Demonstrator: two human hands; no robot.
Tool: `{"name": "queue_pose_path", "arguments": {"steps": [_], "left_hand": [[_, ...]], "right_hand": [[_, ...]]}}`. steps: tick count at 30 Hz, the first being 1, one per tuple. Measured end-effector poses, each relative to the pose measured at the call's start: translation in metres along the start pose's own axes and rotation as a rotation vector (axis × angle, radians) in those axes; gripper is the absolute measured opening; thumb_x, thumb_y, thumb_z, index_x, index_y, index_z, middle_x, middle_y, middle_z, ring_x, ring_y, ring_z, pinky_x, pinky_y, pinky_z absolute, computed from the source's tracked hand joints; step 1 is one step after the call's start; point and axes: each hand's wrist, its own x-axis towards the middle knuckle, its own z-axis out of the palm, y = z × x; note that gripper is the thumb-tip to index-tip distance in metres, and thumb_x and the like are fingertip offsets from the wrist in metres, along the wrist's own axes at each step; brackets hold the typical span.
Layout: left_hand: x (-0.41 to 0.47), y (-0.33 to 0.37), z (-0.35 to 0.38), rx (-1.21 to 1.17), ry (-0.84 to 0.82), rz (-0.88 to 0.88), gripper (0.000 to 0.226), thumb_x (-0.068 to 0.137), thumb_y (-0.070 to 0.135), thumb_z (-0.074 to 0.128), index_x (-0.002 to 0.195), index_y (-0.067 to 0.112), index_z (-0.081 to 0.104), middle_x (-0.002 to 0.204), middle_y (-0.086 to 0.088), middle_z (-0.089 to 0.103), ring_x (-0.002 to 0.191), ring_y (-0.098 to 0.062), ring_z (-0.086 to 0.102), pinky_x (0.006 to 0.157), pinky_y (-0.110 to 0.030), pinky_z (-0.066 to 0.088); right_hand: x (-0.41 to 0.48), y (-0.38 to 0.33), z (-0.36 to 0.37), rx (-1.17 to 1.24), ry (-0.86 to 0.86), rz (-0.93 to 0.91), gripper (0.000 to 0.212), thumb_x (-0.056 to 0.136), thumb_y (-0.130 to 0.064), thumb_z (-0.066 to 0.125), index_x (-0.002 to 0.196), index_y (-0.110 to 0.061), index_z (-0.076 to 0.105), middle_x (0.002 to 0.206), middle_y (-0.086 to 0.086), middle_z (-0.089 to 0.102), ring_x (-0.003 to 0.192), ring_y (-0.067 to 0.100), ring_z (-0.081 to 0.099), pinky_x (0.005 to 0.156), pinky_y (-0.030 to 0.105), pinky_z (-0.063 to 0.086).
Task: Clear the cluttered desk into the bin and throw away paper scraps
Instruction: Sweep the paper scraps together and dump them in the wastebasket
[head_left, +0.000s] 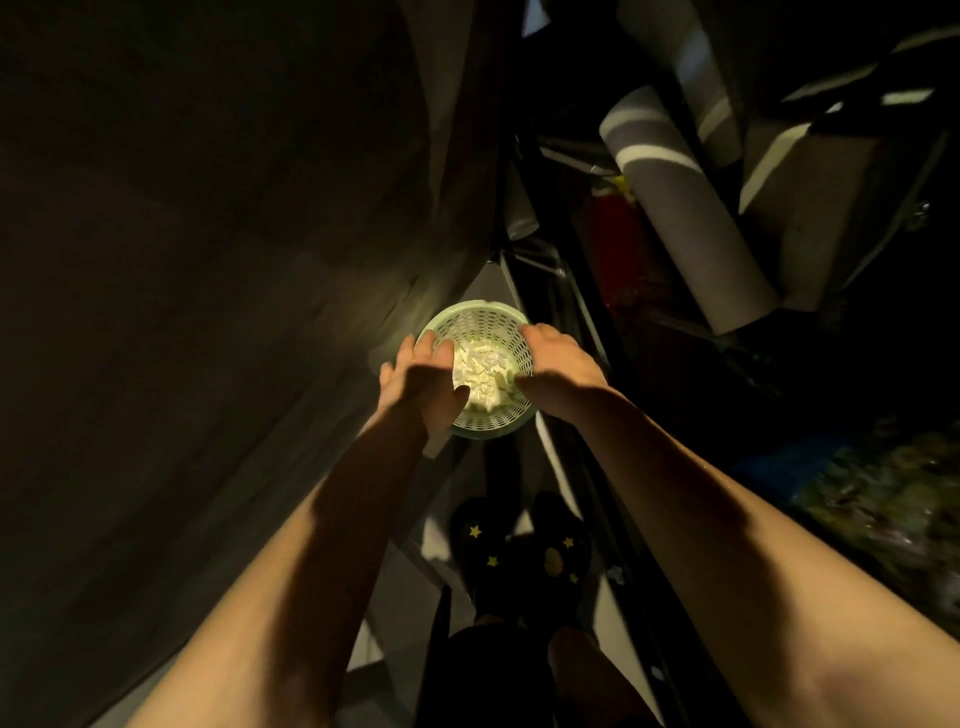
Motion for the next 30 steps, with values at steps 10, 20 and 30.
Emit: {"name": "queue_pose_path", "arguments": {"steps": [10,20,30], "left_hand": [[-0.115,0.027,-0.089,-0.100,0.157,-0.023,0.063,0.093,0.036,0.048,0.146,0.017,0.022,0.158,-0.007,0.009,0.146,-0.024,0.002,0.117,-0.049,0.012],[-0.239,0.048,-0.180,-0.084,0.382,0.001,0.062,0.093,0.039,0.047,0.145,0.015,0.027,0.157,-0.007,0.015,0.146,-0.023,0.007,0.116,-0.045,0.017],[-0.297,0.134,-0.241,-0.104,0.497,0.198,0.057,0.093,0.035,0.048,0.143,0.013,0.031,0.156,-0.008,0.019,0.146,-0.022,0.008,0.116,-0.042,0.015]], "right_hand": [[-0.107,-0.054,-0.070,-0.025,0.145,-0.117,0.064,0.090,-0.027,0.053,0.146,-0.018,0.023,0.155,0.006,0.021,0.141,0.027,0.024,0.109,0.041,0.029],[-0.228,-0.104,-0.152,0.079,0.272,-0.269,0.061,0.094,-0.029,0.048,0.148,-0.017,0.022,0.156,0.007,0.020,0.144,0.022,0.017,0.116,0.039,0.021],[-0.322,-0.079,-0.220,0.187,0.549,-0.350,0.046,0.088,-0.016,0.055,0.133,-0.009,0.049,0.139,0.011,0.047,0.129,0.029,0.041,0.105,0.045,0.039]]}}
